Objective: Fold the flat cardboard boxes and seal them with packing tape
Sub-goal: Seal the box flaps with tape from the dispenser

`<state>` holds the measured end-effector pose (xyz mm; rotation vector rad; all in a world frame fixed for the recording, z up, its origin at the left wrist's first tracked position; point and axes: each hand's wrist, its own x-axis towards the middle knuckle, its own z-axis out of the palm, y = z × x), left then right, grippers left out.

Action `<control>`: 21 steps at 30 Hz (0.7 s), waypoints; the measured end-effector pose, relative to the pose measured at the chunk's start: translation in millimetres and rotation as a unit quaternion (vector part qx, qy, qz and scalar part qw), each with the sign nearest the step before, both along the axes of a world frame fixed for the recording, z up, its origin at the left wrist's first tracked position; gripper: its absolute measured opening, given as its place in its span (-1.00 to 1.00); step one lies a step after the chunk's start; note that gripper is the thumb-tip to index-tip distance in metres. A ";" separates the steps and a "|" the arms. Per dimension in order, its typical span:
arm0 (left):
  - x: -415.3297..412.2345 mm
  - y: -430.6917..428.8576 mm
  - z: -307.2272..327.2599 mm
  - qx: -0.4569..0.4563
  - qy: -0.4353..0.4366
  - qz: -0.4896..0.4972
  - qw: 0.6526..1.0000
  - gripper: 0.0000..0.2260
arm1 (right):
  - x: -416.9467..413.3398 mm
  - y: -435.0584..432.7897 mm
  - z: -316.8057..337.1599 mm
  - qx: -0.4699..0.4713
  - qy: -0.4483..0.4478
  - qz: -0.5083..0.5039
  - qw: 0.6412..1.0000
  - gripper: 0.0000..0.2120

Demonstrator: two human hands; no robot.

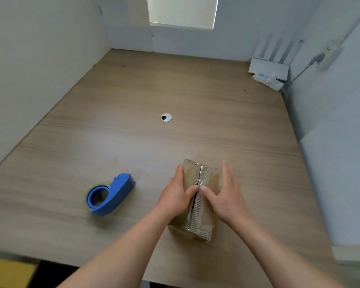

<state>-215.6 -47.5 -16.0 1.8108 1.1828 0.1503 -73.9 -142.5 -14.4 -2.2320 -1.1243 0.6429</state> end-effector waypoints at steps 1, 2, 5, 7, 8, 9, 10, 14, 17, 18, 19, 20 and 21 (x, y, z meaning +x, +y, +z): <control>-0.8 -1.1 -1.3 -0.010 -0.003 -0.008 1.000 -0.21 | 6.4 12.2 -2.4 -0.015 0.002 0.012 1.000 -0.10; -1.6 -2.6 -2.7 -0.021 -0.007 -0.013 1.000 -0.19 | 12.5 23.3 -5.0 -0.031 0.012 0.023 0.999 -0.18; -1.9 -6.3 -5.0 -0.023 -0.013 -0.012 1.000 -0.19 | 22.0 44.4 -12.0 -0.037 0.059 0.029 0.997 -0.49; -0.7 -3.8 -5.0 -0.021 -0.016 -0.005 1.000 -0.18 | 24.0 49.5 -17.6 -0.017 0.096 0.010 0.995 -0.59; -1.2 -2.9 -4.3 -0.029 -0.022 -0.003 0.999 -0.14 | 24.4 49.8 -19.4 -0.005 0.103 0.005 0.995 -0.62; -3.6 -3.1 -3.9 -0.042 -0.031 -0.002 0.999 -0.06 | 24.9 49.1 -20.2 0.001 0.104 0.003 0.995 -0.64; -8.1 -5.2 -3.5 -0.055 -0.040 -0.006 0.998 0.05 | 25.2 49.0 -20.2 0.006 0.107 0.001 0.994 -0.65; -35.7 -31.6 -7.6 -0.015 -0.003 -0.066 0.998 0.29 | 24.8 47.3 -27.5 0.019 0.107 -0.013 0.994 -0.65; -43.0 -40.0 -12.1 0.022 -0.015 -0.033 0.999 0.24 | 19.7 43.5 -26.2 0.011 0.085 -0.020 0.996 -0.41; -42.5 -40.3 -13.5 0.020 -0.019 -0.031 0.999 0.23 | 16.7 37.5 -22.7 0.021 0.098 -0.047 0.994 -0.36; -42.1 -39.8 -14.1 0.013 -0.028 -0.030 0.999 0.23 | 11.5 29.3 -17.0 0.038 0.120 -0.085 0.988 -0.34; -42.0 -38.7 -16.3 0.002 -0.042 -0.026 0.999 0.22 | 3.4 17.9 -14.9 0.059 0.155 -0.131 0.977 -0.35; -42.2 -38.3 -18.6 -0.009 -0.059 -0.022 0.998 0.21 | -9.0 4.7 -13.3 0.083 0.201 -0.169 0.961 -0.37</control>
